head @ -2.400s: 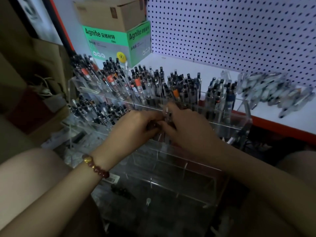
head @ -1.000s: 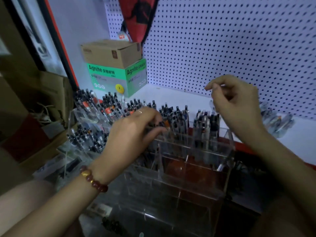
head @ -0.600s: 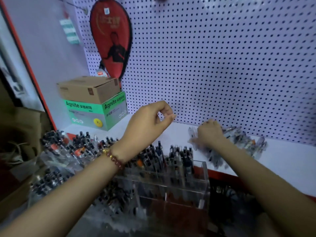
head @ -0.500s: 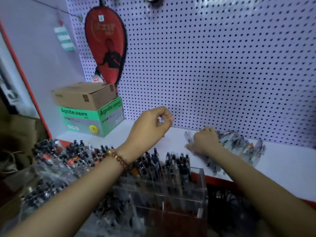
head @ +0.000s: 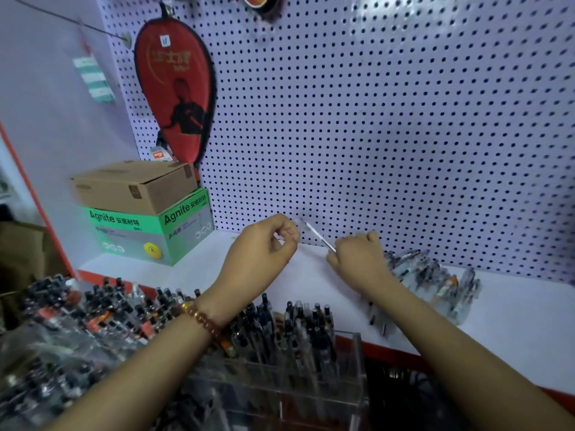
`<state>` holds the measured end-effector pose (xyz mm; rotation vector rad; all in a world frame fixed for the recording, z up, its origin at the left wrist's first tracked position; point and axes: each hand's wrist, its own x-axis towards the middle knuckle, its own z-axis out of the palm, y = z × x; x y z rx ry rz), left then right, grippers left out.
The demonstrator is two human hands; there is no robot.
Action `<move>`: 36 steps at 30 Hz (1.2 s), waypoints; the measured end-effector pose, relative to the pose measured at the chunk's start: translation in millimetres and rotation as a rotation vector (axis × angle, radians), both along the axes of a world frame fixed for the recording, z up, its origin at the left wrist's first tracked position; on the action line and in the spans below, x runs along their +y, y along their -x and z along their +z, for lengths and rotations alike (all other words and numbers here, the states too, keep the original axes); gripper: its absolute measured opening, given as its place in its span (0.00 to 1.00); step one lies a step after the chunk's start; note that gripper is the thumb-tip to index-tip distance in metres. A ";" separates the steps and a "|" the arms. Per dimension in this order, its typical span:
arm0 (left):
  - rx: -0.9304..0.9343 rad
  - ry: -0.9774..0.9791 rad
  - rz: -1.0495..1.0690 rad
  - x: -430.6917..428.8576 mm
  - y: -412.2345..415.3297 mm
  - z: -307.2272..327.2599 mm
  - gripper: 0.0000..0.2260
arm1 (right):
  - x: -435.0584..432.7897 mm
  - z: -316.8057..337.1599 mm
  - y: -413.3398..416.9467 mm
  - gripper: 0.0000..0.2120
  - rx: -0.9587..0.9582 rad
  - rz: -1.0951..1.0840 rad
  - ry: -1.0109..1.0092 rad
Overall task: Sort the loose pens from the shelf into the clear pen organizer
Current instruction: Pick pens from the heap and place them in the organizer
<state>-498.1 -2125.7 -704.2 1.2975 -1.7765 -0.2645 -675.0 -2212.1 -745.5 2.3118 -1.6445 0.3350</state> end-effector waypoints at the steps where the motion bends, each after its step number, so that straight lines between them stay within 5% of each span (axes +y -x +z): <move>1: 0.026 0.015 0.016 0.2 -0.4 1.4 0.01 | 5.8 9.4 0.1 0.15 -0.115 0.050 0.036; 6: 0.286 -0.074 -0.176 11.3 2.9 22.2 0.17 | 62.3 47.7 -8.3 0.16 -0.631 0.441 -0.151; 11: 0.522 -0.088 -0.500 47.9 4.0 40.3 0.08 | 111.4 61.0 -35.0 0.15 -0.706 0.647 -0.541; 15: 0.456 -0.056 -0.494 78.6 -17.7 31.2 0.05 | 137.1 66.8 -42.0 0.12 -0.703 0.759 -0.667; 20: 0.244 -0.092 -0.451 108.0 -49.3 -7.2 0.12 | 161.5 53.7 -43.9 0.12 -1.032 0.800 -0.548; 25: 0.149 -0.112 -0.400 135.3 -58.6 -35.5 0.07 | 186.8 23.2 -65.6 0.12 -0.928 0.852 -0.420; 31: 0.250 -0.170 -0.408 152.4 -69.0 -54.8 0.12 | 195.8 8.1 -74.7 0.07 -0.739 0.831 -0.284; 36: 0.132 -0.138 -0.202 152.9 -85.8 -71.3 0.13 | 193.5 1.9 -74.9 0.03 -0.616 0.712 -0.162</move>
